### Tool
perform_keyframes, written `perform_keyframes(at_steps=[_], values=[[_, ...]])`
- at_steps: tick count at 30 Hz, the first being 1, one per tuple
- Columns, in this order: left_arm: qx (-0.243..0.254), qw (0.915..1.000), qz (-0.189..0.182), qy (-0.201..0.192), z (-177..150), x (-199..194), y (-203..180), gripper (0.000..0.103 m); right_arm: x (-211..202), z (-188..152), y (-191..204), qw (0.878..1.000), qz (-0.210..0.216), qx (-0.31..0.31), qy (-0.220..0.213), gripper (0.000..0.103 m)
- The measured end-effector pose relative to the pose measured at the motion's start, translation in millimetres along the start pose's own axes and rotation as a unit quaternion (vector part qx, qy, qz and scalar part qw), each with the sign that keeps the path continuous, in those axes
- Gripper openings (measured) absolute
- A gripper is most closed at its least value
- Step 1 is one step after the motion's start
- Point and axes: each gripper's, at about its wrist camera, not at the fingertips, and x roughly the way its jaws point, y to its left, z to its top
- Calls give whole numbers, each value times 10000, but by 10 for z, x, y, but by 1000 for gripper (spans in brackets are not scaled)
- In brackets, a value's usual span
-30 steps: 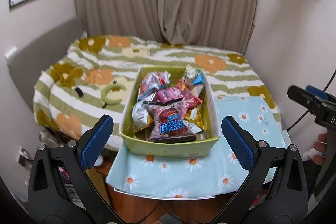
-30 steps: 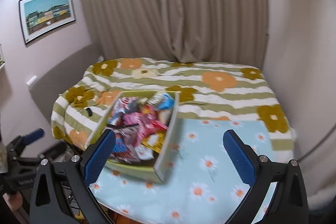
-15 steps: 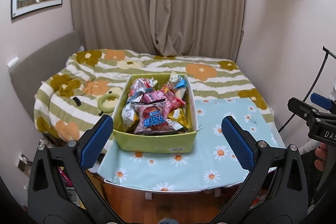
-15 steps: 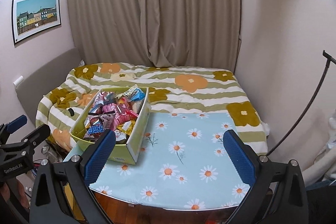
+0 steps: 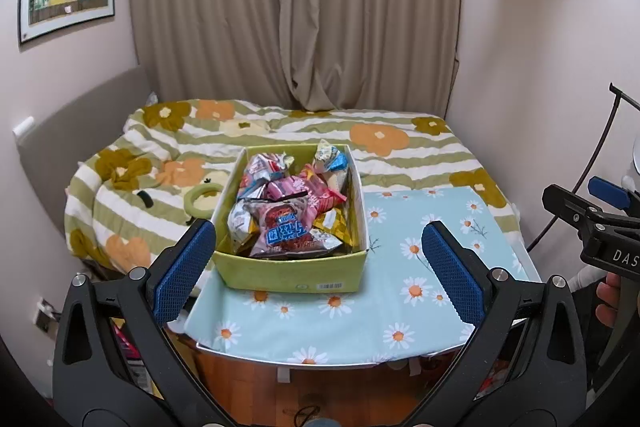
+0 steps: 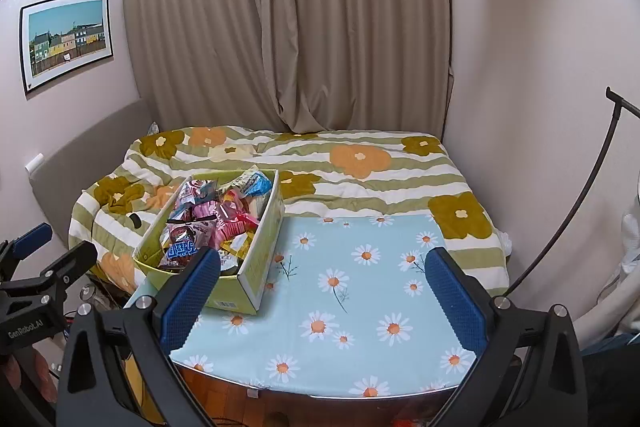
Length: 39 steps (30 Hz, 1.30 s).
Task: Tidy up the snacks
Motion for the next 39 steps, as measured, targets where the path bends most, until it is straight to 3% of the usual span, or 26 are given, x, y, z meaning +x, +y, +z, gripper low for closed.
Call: perform_keyframes(at_steps=[39], values=[[-43, 10000, -28, 68, 105, 148, 51, 102, 111, 65, 28, 9998, -146, 116, 28, 102]])
